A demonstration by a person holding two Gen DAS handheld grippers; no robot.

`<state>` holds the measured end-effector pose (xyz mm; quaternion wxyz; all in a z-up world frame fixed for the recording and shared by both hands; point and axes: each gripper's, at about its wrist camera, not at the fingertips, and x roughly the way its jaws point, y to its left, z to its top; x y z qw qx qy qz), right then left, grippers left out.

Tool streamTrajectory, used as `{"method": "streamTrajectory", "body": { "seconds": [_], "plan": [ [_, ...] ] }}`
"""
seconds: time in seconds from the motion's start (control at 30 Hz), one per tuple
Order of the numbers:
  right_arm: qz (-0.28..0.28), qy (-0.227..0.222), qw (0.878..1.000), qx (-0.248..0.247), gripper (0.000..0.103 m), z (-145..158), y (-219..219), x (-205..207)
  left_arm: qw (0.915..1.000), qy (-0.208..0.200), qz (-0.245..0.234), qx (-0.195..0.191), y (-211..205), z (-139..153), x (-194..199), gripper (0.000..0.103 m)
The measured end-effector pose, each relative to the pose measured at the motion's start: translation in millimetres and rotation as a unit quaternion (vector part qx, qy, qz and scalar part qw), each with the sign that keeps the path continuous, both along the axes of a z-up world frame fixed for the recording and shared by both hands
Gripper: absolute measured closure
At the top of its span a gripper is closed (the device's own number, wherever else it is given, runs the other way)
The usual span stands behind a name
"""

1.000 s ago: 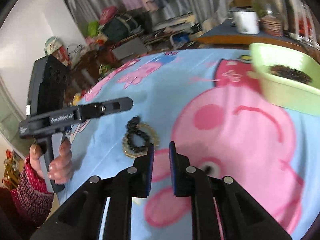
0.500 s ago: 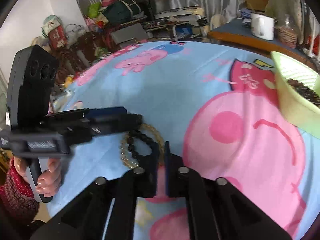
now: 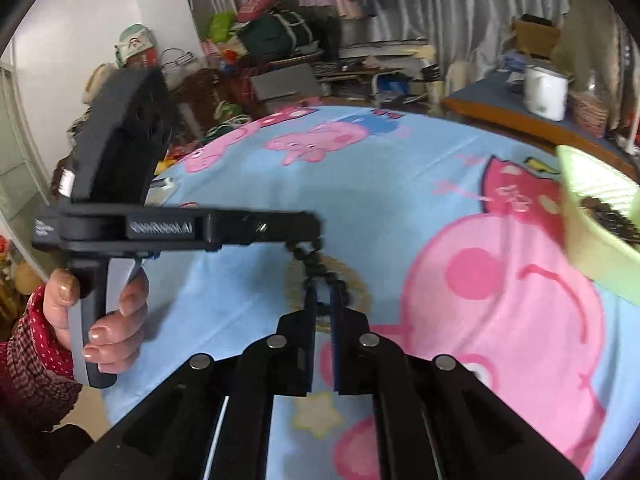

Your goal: Organize jewelry

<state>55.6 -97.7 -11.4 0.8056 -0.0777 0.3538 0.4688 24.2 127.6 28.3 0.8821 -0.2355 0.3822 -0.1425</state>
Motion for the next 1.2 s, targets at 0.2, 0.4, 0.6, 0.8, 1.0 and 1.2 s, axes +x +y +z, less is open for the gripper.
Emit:
{"method": "streamTrajectory", "body": {
  "seconds": [0.2,0.4,0.6,0.8,1.0,1.2],
  "plan": [
    [-0.048,0.042,0.997,0.033,0.103,0,-29,14,0.9978,-0.025,-0.061,-0.009,-36,26,10,0.094],
    [-0.058,0.062,0.996,0.028,0.090,-4,-55,3,0.9952,0.004,-0.094,0.027,-72,20,29,0.083],
    [-0.017,0.047,0.999,-0.008,0.090,0,-33,-15,0.9973,-0.008,-0.044,0.057,-38,21,17,0.066],
    [-0.018,-0.012,1.000,-0.021,0.090,11,-6,-1,0.9945,0.035,0.008,0.099,2,-1,1,0.066],
    [-0.023,0.007,0.997,-0.073,0.103,-18,9,25,0.9862,0.041,-0.005,0.160,-15,-22,-10,0.066],
    [0.012,0.026,0.998,-0.056,0.103,-21,3,0,0.9780,0.022,-0.027,0.206,-38,-23,-13,0.097]
  ]
}}
